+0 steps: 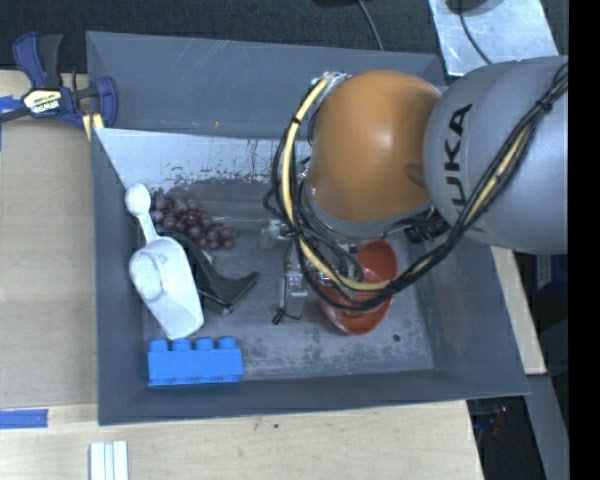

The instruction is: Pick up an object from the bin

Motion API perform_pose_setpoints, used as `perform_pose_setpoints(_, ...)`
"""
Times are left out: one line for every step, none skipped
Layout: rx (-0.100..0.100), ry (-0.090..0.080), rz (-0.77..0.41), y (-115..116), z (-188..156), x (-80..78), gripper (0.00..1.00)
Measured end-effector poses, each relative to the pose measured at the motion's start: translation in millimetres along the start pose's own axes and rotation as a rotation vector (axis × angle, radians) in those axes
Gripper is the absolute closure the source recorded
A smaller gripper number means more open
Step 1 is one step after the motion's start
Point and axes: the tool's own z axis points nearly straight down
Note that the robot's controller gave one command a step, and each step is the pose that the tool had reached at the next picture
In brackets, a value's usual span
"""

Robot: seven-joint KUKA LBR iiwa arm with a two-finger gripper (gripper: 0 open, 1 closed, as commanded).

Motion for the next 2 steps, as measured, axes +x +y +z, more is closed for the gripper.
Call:
perform_pose_setpoints(0.0,0.002,-0.233,3.4,78.2,7.6,0.0)
perform_pose_setpoints(0.0,-0.001,-0.029,0.2,-24.9,-17.0,0.0)
